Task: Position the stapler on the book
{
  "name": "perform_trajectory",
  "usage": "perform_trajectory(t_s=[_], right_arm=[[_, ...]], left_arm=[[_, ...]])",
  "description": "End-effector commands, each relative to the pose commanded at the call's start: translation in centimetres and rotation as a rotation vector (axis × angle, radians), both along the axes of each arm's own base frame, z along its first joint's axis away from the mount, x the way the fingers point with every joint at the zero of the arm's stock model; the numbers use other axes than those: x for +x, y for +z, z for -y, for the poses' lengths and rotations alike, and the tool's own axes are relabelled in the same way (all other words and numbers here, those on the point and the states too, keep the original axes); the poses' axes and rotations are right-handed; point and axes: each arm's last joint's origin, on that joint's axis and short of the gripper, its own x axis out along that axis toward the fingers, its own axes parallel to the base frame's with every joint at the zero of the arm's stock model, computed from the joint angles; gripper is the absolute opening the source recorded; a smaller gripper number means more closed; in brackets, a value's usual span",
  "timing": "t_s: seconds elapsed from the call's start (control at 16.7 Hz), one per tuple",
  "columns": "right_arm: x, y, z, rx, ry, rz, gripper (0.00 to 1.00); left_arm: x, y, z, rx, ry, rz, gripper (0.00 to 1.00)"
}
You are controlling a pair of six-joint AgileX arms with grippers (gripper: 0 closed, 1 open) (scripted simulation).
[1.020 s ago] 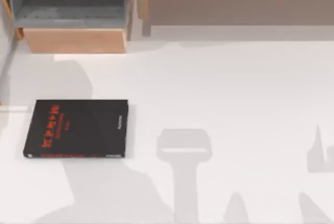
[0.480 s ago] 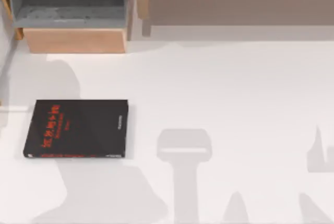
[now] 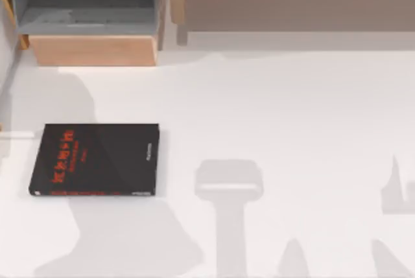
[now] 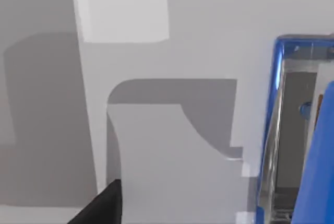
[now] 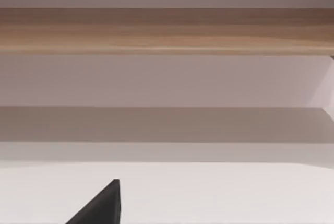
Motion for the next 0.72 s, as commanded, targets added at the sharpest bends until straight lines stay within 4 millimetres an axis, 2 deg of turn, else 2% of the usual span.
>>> perform_trajectory(t_s=[0.72], right_arm=[[0.0, 0.0, 0.0, 0.0, 0.0, 0.0, 1.0]], left_arm=[[0.0, 0.0, 0.0, 0.0, 0.0, 0.0, 0.02]])
